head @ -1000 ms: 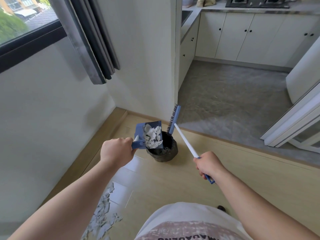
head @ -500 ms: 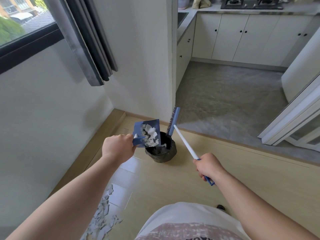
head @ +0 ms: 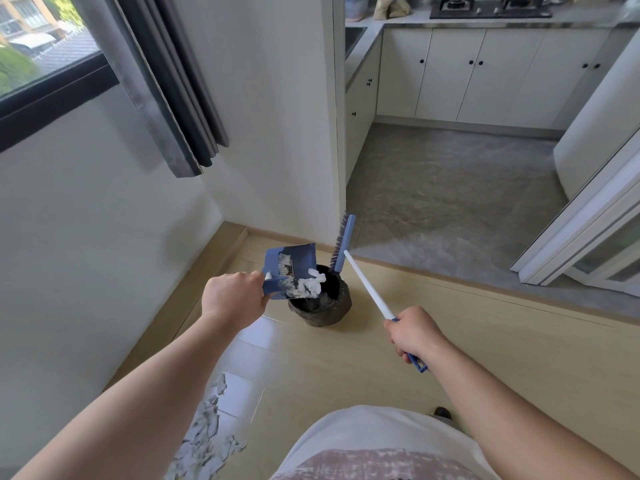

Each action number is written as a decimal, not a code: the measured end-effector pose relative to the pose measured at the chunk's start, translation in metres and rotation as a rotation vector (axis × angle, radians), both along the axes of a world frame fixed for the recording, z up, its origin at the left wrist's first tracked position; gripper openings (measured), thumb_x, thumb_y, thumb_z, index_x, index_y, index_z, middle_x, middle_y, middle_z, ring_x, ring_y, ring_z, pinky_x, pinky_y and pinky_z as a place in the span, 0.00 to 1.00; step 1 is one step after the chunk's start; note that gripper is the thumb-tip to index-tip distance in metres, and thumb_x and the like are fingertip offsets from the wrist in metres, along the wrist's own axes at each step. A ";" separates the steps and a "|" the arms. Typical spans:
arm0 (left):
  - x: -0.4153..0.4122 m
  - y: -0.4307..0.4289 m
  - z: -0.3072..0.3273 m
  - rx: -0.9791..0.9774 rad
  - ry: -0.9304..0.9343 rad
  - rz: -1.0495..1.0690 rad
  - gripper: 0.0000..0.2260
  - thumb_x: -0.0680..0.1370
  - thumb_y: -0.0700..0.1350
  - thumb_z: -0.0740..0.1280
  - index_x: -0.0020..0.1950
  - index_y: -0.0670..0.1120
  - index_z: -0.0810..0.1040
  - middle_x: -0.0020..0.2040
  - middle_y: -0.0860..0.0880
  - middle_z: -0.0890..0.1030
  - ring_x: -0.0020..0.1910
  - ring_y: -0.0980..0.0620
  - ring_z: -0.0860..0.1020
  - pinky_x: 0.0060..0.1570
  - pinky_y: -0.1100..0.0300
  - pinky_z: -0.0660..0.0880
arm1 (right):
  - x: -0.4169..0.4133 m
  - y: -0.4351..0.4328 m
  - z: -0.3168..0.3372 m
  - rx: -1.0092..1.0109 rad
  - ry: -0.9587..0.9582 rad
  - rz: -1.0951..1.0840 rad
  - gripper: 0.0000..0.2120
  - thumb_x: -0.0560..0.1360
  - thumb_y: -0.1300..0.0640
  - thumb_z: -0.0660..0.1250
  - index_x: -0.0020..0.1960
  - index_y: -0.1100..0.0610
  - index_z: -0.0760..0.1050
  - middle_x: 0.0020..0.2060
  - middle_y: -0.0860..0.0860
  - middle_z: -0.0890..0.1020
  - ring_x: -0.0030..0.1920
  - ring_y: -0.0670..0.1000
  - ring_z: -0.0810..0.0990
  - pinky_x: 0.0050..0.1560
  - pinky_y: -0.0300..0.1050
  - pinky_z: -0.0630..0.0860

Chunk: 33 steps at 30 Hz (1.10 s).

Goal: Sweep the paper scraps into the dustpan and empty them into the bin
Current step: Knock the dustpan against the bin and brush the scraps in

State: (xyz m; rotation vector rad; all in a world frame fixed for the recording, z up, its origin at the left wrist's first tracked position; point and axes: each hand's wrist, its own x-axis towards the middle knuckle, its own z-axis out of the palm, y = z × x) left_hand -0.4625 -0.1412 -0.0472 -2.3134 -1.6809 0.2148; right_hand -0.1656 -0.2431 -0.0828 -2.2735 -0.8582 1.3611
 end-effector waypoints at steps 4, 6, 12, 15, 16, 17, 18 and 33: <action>0.000 0.001 -0.001 -0.004 0.011 -0.002 0.14 0.81 0.59 0.60 0.49 0.51 0.77 0.42 0.52 0.83 0.40 0.46 0.82 0.32 0.59 0.66 | -0.001 0.002 0.000 0.007 0.019 -0.018 0.13 0.79 0.57 0.63 0.51 0.69 0.76 0.30 0.58 0.74 0.25 0.55 0.70 0.25 0.40 0.69; 0.000 0.001 -0.001 -0.009 0.014 -0.006 0.14 0.81 0.59 0.59 0.49 0.50 0.77 0.42 0.51 0.83 0.40 0.45 0.82 0.32 0.59 0.66 | -0.001 0.002 0.001 0.018 0.034 -0.034 0.13 0.79 0.57 0.63 0.51 0.68 0.77 0.31 0.58 0.74 0.26 0.55 0.70 0.25 0.40 0.68; 0.002 0.001 0.000 -0.007 0.011 -0.014 0.14 0.80 0.59 0.60 0.50 0.51 0.77 0.42 0.52 0.83 0.39 0.46 0.82 0.33 0.59 0.67 | -0.006 0.004 0.009 0.091 0.106 -0.097 0.13 0.80 0.57 0.62 0.44 0.66 0.77 0.32 0.58 0.74 0.26 0.54 0.70 0.26 0.41 0.68; 0.005 0.000 -0.001 -0.010 0.003 -0.020 0.14 0.80 0.59 0.60 0.50 0.51 0.77 0.43 0.52 0.83 0.40 0.46 0.82 0.32 0.59 0.66 | -0.008 0.005 0.014 0.123 0.115 -0.103 0.13 0.80 0.58 0.62 0.44 0.66 0.78 0.31 0.57 0.74 0.25 0.53 0.70 0.26 0.41 0.68; 0.005 0.000 -0.001 -0.013 0.002 -0.018 0.14 0.80 0.60 0.60 0.50 0.51 0.77 0.43 0.52 0.83 0.40 0.46 0.82 0.32 0.59 0.66 | -0.009 0.006 0.014 0.129 0.120 -0.104 0.14 0.80 0.58 0.62 0.45 0.68 0.79 0.31 0.57 0.75 0.25 0.53 0.70 0.26 0.41 0.68; 0.006 0.000 -0.002 -0.014 0.001 -0.019 0.14 0.80 0.60 0.60 0.50 0.51 0.76 0.43 0.52 0.83 0.40 0.46 0.82 0.32 0.59 0.66 | -0.009 0.007 0.014 0.134 0.125 -0.104 0.14 0.80 0.57 0.62 0.46 0.68 0.79 0.31 0.57 0.75 0.25 0.54 0.70 0.26 0.41 0.68; 0.006 0.000 -0.002 -0.012 0.000 -0.023 0.14 0.80 0.60 0.59 0.50 0.51 0.76 0.43 0.52 0.83 0.40 0.46 0.82 0.32 0.59 0.66 | -0.009 0.008 0.013 0.134 0.131 -0.102 0.14 0.80 0.57 0.62 0.46 0.68 0.79 0.31 0.57 0.75 0.25 0.54 0.70 0.26 0.41 0.69; 0.009 0.005 0.000 -0.004 0.000 -0.014 0.13 0.80 0.59 0.60 0.50 0.50 0.77 0.42 0.51 0.83 0.40 0.45 0.83 0.33 0.59 0.66 | -0.009 0.007 0.010 0.005 0.073 -0.023 0.12 0.78 0.59 0.62 0.51 0.69 0.77 0.33 0.59 0.76 0.29 0.57 0.72 0.33 0.46 0.69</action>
